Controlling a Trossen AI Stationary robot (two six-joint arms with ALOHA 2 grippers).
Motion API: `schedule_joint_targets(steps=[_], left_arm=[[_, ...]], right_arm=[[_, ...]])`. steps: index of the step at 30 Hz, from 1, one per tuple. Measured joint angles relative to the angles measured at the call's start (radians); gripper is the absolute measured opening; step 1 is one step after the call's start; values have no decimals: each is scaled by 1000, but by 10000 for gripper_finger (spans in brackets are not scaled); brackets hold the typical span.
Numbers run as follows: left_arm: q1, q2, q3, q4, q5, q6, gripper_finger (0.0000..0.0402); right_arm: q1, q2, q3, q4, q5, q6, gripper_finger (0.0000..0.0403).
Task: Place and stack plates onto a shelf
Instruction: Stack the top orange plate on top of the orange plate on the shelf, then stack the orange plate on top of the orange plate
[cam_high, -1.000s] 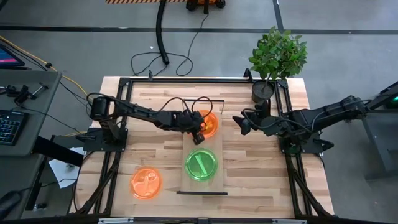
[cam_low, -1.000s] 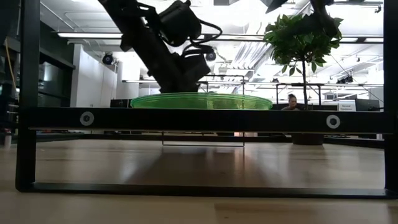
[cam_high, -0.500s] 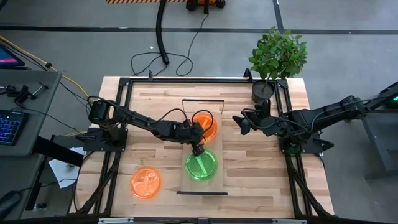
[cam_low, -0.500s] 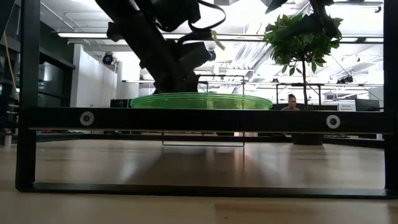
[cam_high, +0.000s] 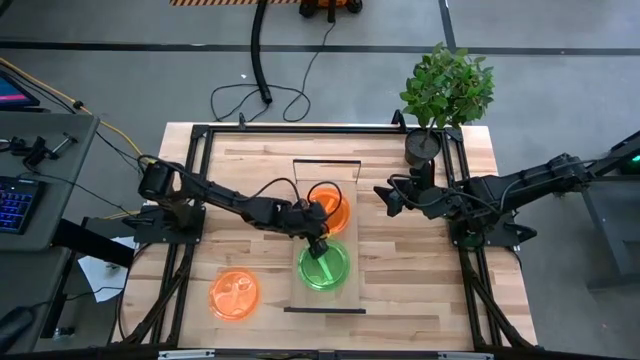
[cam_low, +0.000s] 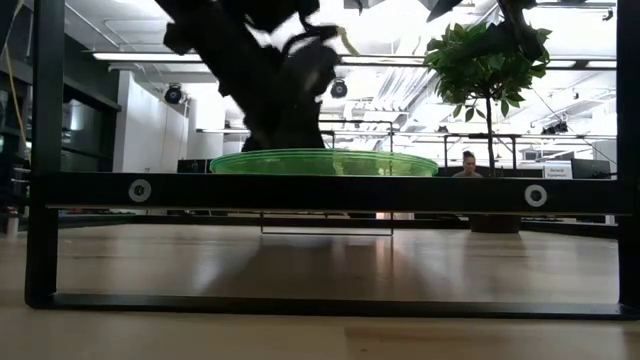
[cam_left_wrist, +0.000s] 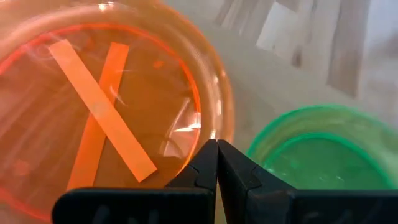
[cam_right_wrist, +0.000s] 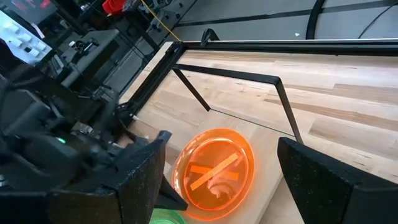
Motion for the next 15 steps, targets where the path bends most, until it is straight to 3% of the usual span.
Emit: schedule_joint_targets(steps=[5,9,12,15], left_arm=[[0,-106,23,-39,9,77,0],[-1,-258,22,-188,-2,127,0],[-28,-398,-23,-260,2,175,0],[-80,-548,-116,-253,94,197,0]], right_arm=[[0,0,0,7,-9,0,293],[0,0,0,-17,-133,-12,293],[0,0,0,-55,-196,-8,293],[0,0,0,-83,-192,8,293]])
